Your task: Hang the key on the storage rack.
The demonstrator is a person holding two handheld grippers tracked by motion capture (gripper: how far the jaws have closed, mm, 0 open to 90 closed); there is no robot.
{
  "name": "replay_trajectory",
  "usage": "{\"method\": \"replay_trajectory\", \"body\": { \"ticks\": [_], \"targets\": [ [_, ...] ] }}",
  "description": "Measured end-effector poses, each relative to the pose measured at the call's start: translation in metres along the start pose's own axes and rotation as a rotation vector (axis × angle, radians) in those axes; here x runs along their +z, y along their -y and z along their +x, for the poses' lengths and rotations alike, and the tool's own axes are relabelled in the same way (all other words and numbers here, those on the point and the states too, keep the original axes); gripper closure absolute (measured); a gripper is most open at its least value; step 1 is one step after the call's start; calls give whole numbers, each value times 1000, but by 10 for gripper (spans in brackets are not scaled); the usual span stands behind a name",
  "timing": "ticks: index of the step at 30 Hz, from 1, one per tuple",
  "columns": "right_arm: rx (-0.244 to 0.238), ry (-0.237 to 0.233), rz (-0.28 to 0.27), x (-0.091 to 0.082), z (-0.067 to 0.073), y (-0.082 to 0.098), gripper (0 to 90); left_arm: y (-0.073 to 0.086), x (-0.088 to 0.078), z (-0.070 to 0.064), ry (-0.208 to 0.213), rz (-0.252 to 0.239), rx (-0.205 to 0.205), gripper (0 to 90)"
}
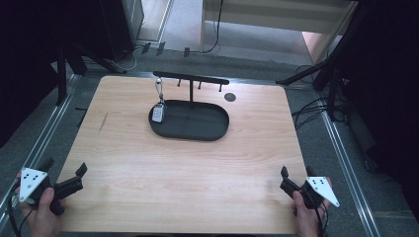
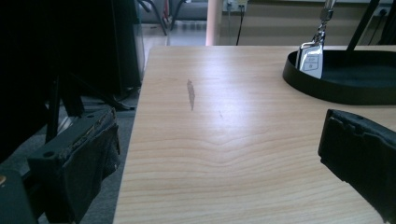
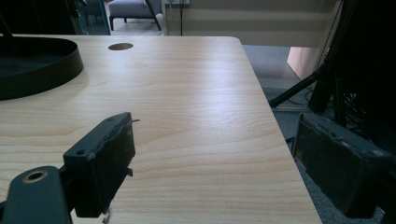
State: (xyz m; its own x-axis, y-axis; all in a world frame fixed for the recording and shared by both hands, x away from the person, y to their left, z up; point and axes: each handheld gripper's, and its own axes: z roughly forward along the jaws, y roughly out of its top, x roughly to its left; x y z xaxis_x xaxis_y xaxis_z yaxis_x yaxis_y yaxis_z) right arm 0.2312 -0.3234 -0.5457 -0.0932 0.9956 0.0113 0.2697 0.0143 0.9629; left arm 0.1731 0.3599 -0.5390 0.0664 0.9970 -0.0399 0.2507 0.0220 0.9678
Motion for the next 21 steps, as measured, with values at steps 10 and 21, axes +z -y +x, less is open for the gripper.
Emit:
{"method": "replay_trajectory", "body": {
  "ticks": [10, 21],
  "targets": [
    [5, 13, 4, 0, 0, 0, 122, 10, 11, -9, 3, 11, 88, 0],
    [2, 41, 11, 1, 2, 0, 121, 11, 13, -6, 16, 35, 60, 0]
  ]
}}
